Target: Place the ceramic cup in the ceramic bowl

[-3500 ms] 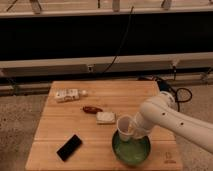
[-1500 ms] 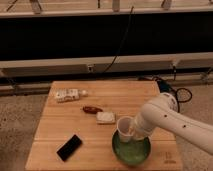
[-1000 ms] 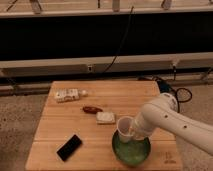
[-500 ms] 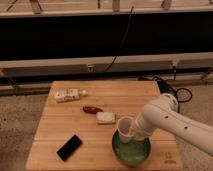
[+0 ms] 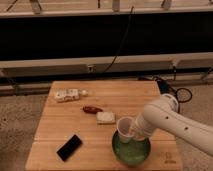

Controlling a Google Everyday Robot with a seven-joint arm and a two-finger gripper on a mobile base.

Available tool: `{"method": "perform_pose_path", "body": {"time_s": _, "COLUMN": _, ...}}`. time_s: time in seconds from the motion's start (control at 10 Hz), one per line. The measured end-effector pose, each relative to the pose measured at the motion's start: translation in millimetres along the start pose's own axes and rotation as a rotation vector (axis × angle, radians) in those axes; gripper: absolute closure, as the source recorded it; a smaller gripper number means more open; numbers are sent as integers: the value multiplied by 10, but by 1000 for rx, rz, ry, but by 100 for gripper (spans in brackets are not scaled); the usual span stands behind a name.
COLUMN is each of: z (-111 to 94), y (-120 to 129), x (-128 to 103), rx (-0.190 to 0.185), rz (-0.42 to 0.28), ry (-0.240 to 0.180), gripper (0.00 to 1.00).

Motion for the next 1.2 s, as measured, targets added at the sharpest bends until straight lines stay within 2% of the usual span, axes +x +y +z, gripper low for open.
{"method": "perform_pose_path", "body": {"time_s": 0.9, "z": 10, "y": 3, "x": -12, "rx": 6, "rz": -5, "ry": 4, "gripper": 98}}
{"method": "perform_pose_path", "body": {"time_s": 1.2, "z": 21, "y": 4, "x": -15, "rx": 8, "rz": -6, "ry": 4, "gripper": 91}}
